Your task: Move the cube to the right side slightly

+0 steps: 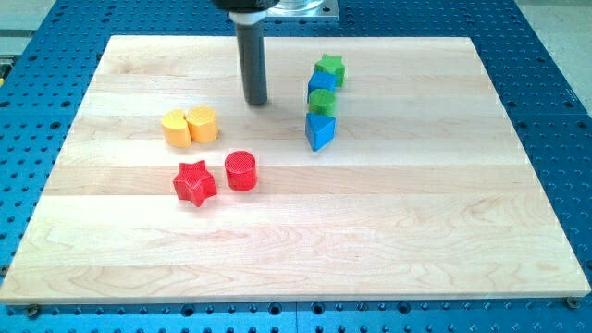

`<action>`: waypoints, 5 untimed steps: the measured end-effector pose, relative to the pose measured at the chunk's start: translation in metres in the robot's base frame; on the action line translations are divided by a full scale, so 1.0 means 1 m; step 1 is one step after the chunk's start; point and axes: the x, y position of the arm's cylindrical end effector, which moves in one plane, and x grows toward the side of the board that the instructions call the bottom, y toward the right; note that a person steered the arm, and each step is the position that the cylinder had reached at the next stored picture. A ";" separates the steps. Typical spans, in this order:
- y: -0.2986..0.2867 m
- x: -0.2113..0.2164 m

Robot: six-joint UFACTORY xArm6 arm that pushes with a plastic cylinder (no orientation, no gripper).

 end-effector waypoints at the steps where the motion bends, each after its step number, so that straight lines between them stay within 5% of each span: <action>1: 0.017 0.005; 3: 0.093 0.016; 5: 0.093 0.019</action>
